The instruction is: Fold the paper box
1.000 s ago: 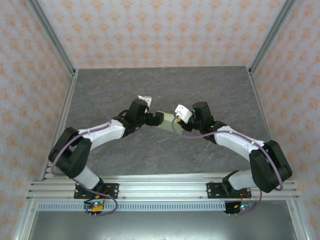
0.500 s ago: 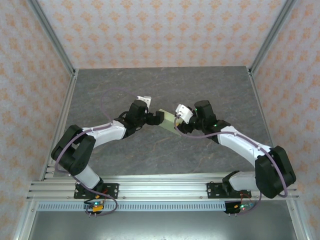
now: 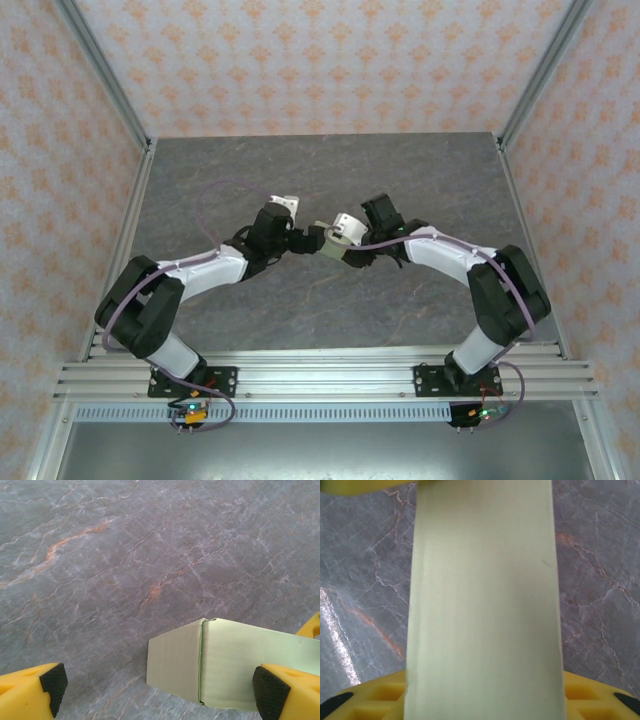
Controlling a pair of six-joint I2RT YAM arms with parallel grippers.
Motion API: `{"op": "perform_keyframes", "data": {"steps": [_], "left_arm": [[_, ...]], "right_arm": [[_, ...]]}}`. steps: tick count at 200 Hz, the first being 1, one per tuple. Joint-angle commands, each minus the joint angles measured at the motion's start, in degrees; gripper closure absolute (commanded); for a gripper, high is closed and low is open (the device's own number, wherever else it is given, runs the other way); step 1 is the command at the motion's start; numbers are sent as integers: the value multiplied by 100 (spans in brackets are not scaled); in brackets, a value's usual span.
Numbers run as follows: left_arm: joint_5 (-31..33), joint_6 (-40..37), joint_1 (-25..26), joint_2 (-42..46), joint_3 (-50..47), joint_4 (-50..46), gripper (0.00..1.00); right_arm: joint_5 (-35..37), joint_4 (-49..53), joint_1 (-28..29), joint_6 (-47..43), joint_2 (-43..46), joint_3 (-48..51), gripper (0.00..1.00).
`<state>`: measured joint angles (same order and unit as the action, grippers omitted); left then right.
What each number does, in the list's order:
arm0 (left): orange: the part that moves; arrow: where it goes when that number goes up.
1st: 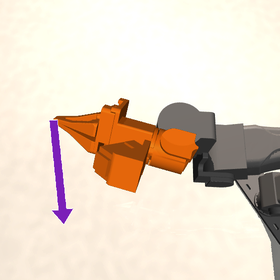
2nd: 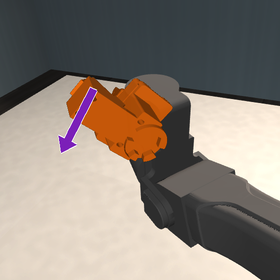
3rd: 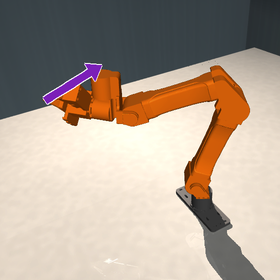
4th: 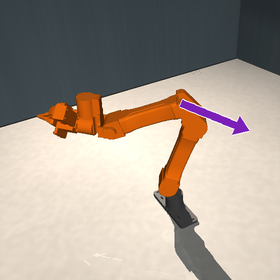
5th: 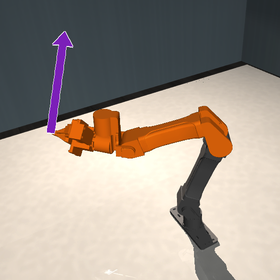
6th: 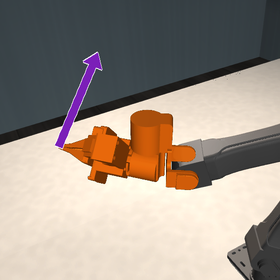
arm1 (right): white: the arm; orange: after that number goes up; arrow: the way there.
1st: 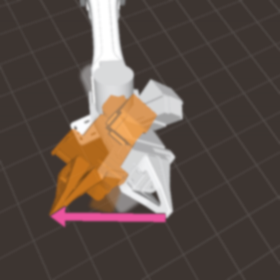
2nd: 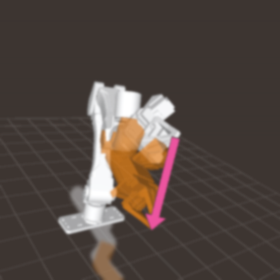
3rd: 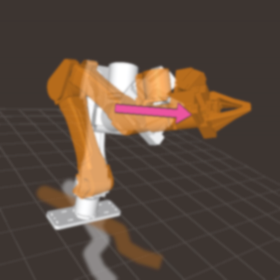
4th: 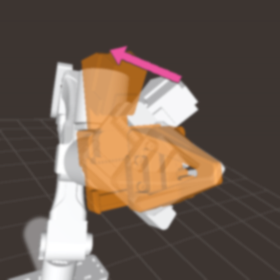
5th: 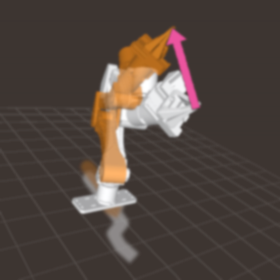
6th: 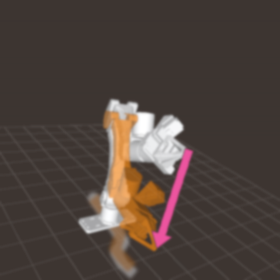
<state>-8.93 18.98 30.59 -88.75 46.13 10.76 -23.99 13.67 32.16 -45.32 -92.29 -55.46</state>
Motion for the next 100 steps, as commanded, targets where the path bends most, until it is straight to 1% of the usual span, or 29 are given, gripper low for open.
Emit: {"op": "perform_keyframes", "data": {"steps": [1,12,33,44,53,58,60,61,63,77,88,100], "left_arm": [[443,-51,-96,541,-176,-537,0],[747,-17,-118,912,-227,-681,0],[1304,-45,-158,1763,-449,-881,0],[1473,-96,-190,2222,-648,-881,0],[1696,-85,-226,2512,-766,-960,0],[1835,-79,-250,2647,-809,-1026,0],[1906,-79,-258,2693,-827,-1060,0],[1940,-79,-257,2712,-831,-1072,0],[2005,-79,-269,2757,-844,-1111,0],[2485,-128,-344,2989,-925,-1360,0],[2838,-258,-389,3163,-997,-1512,0],[3360,-396,-396,3354,-1093,-1664,0]], "right_arm": [[641,-105,386,-733,343,226,51],[1035,-286,595,-1090,555,431,50],[2050,-884,1033,-1709,891,1002,49],[2401,-1208,1182,-1892,1000,1239,43],[2507,-1297,1266,-1967,1093,1357,34],[2508,-1287,1297,-1971,1171,1402,19],[2494,-1281,1307,-1965,1205,1425,6],[2486,-1280,1313,-1964,1222,1433,2],[2467,-1264,1322,-1948,1255,1444,0],[2085,-897,1345,-1756,1591,1504,1],[1557,-529,1345,-1584,1984,1536,1],[1015,-432,1345,-1400,2407,1676,1]]}}
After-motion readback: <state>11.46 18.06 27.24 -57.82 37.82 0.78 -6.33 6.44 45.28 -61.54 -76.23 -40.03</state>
